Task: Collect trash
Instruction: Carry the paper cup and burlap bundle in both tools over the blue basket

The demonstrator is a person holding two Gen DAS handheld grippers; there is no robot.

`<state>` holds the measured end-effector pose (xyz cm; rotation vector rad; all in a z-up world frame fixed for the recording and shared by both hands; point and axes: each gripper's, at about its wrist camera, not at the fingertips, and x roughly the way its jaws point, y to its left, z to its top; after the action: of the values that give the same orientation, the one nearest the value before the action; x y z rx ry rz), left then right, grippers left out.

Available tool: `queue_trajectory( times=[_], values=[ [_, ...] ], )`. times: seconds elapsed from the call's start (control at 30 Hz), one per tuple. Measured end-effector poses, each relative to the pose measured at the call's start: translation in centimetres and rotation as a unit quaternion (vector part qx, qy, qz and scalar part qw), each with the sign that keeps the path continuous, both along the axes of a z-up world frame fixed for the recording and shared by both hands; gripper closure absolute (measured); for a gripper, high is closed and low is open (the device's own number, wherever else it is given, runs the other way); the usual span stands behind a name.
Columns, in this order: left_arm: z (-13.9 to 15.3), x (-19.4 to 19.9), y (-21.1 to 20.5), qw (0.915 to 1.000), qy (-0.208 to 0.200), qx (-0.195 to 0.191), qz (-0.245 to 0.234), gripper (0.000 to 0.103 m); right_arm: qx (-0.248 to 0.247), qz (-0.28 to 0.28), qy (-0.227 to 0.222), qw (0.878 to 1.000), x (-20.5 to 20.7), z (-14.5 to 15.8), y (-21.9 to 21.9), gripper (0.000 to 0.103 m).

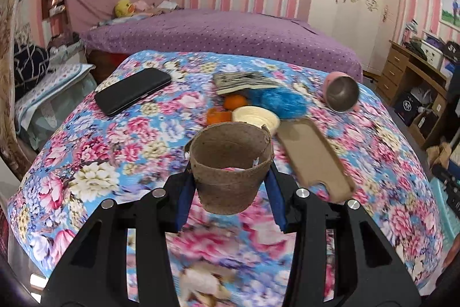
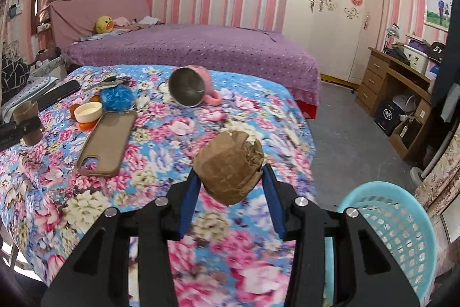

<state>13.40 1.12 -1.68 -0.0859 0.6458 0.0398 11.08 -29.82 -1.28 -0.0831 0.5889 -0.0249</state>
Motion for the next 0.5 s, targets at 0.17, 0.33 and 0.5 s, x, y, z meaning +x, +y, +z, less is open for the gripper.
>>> queue_trajectory(
  times=[0.17, 0.33, 0.5],
  values=[
    [0.2, -0.9, -3.5, 0.9997, -0.007, 0.006, -0.021, 0.059, -0.002, -0.009, -0.011, 1.000, -1.0, 0.8, -2.0, 0.059],
    [0.5, -1.4, -6.4, 0.9993, -0.012, 0.004, -0.035, 0.059, -0.010, -0.015, -0.016, 1.000, -1.9, 1.0, -3.7, 0.059],
    [0.5, -2.0, -9.6, 0.9988, -0.014, 0.005, -0.046, 0.059, 0.004, -0.031, -0.023, 0.999, -2.8, 1.3, -6.0, 0.059]
  ],
)
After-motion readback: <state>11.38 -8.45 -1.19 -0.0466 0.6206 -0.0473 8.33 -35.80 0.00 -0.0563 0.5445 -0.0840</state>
